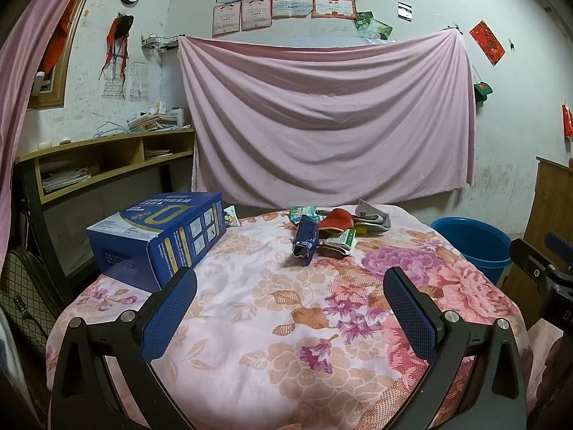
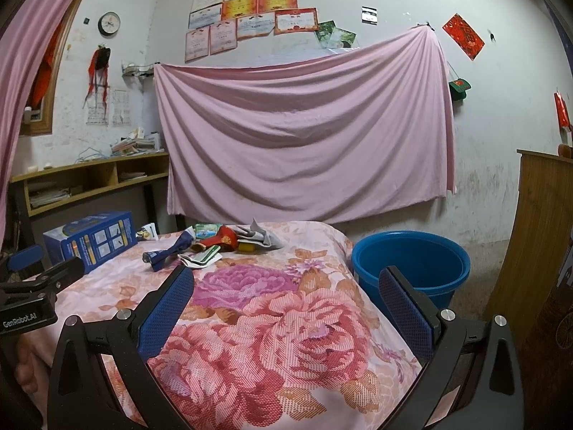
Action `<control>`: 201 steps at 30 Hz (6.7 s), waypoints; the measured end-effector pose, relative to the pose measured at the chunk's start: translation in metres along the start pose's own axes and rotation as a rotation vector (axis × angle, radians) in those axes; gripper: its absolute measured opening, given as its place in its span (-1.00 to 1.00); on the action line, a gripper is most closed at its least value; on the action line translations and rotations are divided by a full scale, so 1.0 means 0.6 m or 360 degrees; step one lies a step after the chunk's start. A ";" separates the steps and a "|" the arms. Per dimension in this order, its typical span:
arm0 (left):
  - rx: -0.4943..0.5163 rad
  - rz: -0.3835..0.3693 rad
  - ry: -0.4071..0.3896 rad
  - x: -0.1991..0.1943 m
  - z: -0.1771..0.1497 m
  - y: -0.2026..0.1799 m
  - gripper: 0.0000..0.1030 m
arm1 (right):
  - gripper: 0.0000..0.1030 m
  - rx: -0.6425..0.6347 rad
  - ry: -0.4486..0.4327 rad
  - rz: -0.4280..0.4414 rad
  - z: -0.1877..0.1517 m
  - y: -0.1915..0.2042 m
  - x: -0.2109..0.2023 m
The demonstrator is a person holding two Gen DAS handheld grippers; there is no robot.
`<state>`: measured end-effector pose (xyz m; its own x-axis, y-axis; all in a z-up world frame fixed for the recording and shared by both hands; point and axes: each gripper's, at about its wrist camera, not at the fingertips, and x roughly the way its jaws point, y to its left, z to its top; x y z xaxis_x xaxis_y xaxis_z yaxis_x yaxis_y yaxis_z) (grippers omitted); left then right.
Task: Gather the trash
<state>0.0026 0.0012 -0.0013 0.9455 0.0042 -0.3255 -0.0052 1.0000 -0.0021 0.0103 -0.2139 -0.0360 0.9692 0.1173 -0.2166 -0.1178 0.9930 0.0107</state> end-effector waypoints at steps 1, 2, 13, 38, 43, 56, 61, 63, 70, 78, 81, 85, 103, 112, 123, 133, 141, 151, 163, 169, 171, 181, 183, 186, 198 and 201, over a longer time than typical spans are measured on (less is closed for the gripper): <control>0.0000 0.0001 0.0000 0.000 0.000 0.000 0.98 | 1.00 0.0000 0.0002 -0.0001 0.000 0.000 0.001; 0.0000 0.0001 0.0001 0.000 0.000 0.000 0.98 | 1.00 0.0000 0.0002 -0.0001 0.000 -0.001 0.001; 0.0000 -0.0002 0.0003 0.002 -0.009 0.002 0.98 | 1.00 0.0000 0.0011 -0.0002 -0.005 -0.006 0.008; 0.0001 -0.0002 0.0009 0.002 -0.013 0.002 0.98 | 1.00 0.0022 0.0028 -0.0004 -0.003 -0.004 0.009; 0.0002 -0.0003 0.0010 0.007 -0.018 0.004 0.98 | 1.00 0.0023 0.0030 -0.0005 -0.003 -0.004 0.009; 0.0001 -0.0001 0.0012 0.007 -0.018 0.003 0.98 | 1.00 0.0025 0.0038 -0.0005 -0.007 -0.002 0.009; 0.0003 0.0006 0.0013 0.016 -0.022 0.004 0.98 | 1.00 0.0044 0.0025 -0.0005 0.002 -0.003 0.004; 0.0002 0.0001 0.0001 0.017 -0.012 0.002 0.98 | 1.00 0.0059 0.0024 0.0008 0.012 -0.006 0.007; -0.0014 -0.0010 -0.0078 0.032 0.047 -0.007 0.98 | 1.00 0.0069 -0.0078 0.0060 0.073 -0.015 0.023; -0.0082 0.0053 0.0038 0.109 0.090 0.012 0.98 | 1.00 0.0027 -0.0115 0.0134 0.125 -0.018 0.098; -0.0107 0.0079 0.0131 0.149 0.092 0.023 0.98 | 1.00 -0.0004 -0.0073 0.0164 0.131 -0.013 0.139; -0.0117 0.0088 0.0225 0.193 0.094 0.030 0.98 | 1.00 -0.0063 -0.0011 0.0198 0.135 -0.004 0.189; -0.0114 -0.0161 0.0836 0.355 0.065 0.037 0.01 | 0.68 -0.0136 0.0453 0.0335 0.099 0.034 0.325; -0.0153 -0.0299 0.0992 0.376 0.041 0.033 -0.41 | 0.42 -0.0187 0.0699 0.0497 0.079 0.071 0.373; -0.0237 -0.0320 0.0987 0.375 0.042 0.063 -0.60 | 0.03 -0.0107 0.1017 0.0704 0.049 0.099 0.426; -0.0314 -0.0277 0.0940 0.344 0.040 0.081 -0.62 | -0.30 0.0027 0.1171 0.0826 0.035 0.112 0.455; -0.0352 -0.0257 0.0909 0.319 0.042 0.082 -0.68 | -0.76 0.0072 0.1153 0.0920 0.039 0.124 0.435; -0.0342 -0.0279 0.0822 0.283 0.046 0.057 -0.73 | -0.87 -0.0015 0.0977 0.0877 0.051 0.116 0.350; -0.0291 -0.0367 0.0489 0.233 0.084 -0.005 -0.74 | -0.87 -0.0045 0.0452 0.0623 0.087 0.070 0.252; -0.0205 -0.0499 0.0207 0.223 0.138 -0.078 -0.73 | -0.87 -0.0050 0.0101 0.0387 0.109 0.011 0.207; -0.0171 -0.0549 0.0119 0.222 0.153 -0.105 -0.73 | -0.87 -0.0084 -0.0031 0.0254 0.117 -0.011 0.191; -0.0025 -0.0866 -0.0083 0.264 0.211 -0.265 -0.73 | -0.87 -0.0413 -0.0478 -0.0292 0.136 -0.099 0.161; -0.0006 -0.0921 -0.0087 0.278 0.217 -0.301 -0.73 | -0.87 -0.0437 -0.0524 -0.0372 0.139 -0.129 0.167; 0.0013 -0.0985 -0.0061 0.304 0.221 -0.351 -0.73 | -0.87 -0.0440 -0.0543 -0.0451 0.141 -0.167 0.174; 0.0027 -0.1066 0.0508 0.479 0.207 -0.496 -0.73 | -0.86 0.0142 0.0001 -0.0474 0.067 -0.399 0.270; 0.0009 -0.1049 0.0667 0.527 0.195 -0.525 -0.73 | -0.86 0.0207 0.0171 -0.0502 0.047 -0.427 0.287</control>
<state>0.3415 -0.3117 0.0069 0.5507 -0.5915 -0.5889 0.5177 0.7955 -0.3148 0.2135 -0.4474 -0.0482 0.9243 -0.1909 -0.3305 0.2189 0.9745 0.0494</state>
